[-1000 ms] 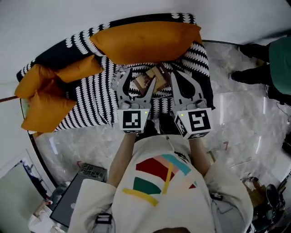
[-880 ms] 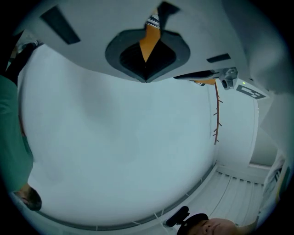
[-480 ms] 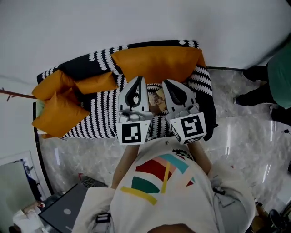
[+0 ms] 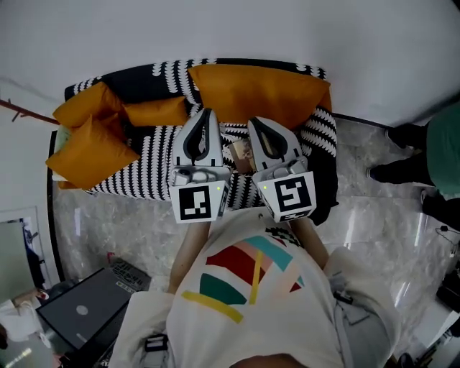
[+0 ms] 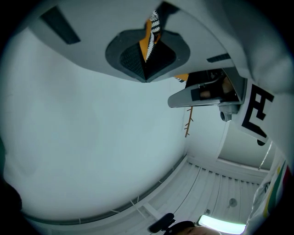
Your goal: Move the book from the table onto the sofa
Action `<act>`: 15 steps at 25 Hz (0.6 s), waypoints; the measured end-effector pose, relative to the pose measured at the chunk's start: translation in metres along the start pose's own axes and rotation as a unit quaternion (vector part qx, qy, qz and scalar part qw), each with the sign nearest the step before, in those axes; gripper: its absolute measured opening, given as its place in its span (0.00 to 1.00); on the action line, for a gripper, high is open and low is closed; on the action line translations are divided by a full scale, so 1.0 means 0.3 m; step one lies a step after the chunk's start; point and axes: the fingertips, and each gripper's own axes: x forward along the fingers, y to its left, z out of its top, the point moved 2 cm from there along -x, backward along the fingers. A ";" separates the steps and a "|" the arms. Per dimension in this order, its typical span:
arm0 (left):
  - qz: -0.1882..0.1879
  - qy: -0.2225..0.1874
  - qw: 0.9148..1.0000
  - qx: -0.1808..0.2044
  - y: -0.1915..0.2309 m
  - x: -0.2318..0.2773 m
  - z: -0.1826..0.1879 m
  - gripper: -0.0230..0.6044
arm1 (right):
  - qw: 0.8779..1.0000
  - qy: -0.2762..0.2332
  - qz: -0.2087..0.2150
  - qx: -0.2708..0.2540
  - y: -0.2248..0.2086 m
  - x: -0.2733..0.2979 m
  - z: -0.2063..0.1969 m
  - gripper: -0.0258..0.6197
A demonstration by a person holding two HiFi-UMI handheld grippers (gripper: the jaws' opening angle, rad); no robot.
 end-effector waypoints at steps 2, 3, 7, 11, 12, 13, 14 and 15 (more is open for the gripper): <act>0.009 -0.010 1.000 0.005 0.001 0.000 0.008 0.05 | 1.000 0.006 0.009 -0.001 0.005 -0.003 -0.015 0.06; 0.013 -0.010 1.000 0.006 0.000 -0.003 0.008 0.05 | 1.000 0.006 0.014 0.001 0.008 -0.004 -0.019 0.06; 0.024 -0.004 1.000 0.003 0.012 -0.018 -0.003 0.05 | 0.999 0.008 0.033 0.006 0.028 0.011 -0.033 0.06; 0.031 -0.002 0.999 0.007 0.021 -0.030 -0.006 0.05 | 0.998 0.004 0.054 0.014 0.047 0.020 -0.039 0.06; 0.030 -0.004 0.999 0.010 0.020 -0.032 -0.003 0.05 | 0.998 0.004 0.058 0.014 0.051 0.022 -0.039 0.06; 0.030 -0.006 0.999 0.012 0.019 -0.035 0.000 0.05 | 0.998 0.003 0.062 0.014 0.054 0.024 -0.038 0.06; 0.030 -0.005 0.999 0.013 0.019 -0.037 0.001 0.05 | 0.998 0.003 0.066 0.012 0.056 0.026 -0.035 0.06; 0.032 -0.003 0.999 0.016 0.021 -0.039 0.001 0.05 | 0.998 0.003 0.069 0.011 0.058 0.030 -0.033 0.06</act>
